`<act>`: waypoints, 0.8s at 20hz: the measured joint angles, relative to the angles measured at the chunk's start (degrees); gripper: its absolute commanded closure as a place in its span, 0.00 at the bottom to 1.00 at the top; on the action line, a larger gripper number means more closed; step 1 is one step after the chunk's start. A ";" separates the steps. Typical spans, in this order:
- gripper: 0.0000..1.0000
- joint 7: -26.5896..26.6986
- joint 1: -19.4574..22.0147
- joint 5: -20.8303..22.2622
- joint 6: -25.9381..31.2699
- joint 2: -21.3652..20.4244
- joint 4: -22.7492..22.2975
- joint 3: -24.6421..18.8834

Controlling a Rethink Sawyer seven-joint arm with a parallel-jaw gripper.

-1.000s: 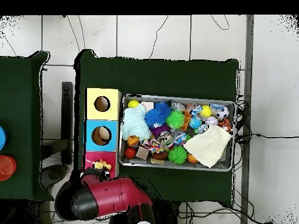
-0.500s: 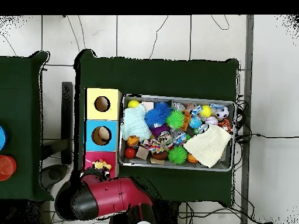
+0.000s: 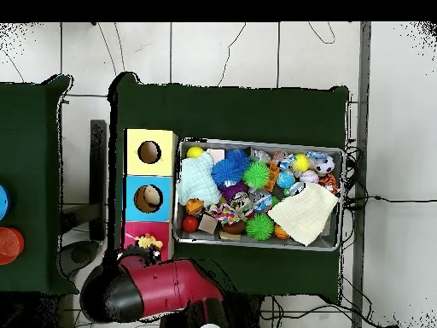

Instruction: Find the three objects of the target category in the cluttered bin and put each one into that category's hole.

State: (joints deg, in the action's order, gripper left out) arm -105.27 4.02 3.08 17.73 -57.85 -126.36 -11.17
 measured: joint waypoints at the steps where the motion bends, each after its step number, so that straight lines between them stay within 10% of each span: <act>1: 0.00 0.00 0.00 0.00 0.00 0.00 0.00 0.00; 11: 0.00 0.00 0.00 0.00 0.11 0.00 0.00 0.00; 12: 1.00 0.00 0.00 0.00 0.14 0.00 0.00 0.00; 16: 1.00 0.00 0.00 0.00 0.14 0.00 0.00 0.00</act>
State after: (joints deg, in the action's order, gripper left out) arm -105.27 4.02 3.08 17.87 -57.85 -126.36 -11.17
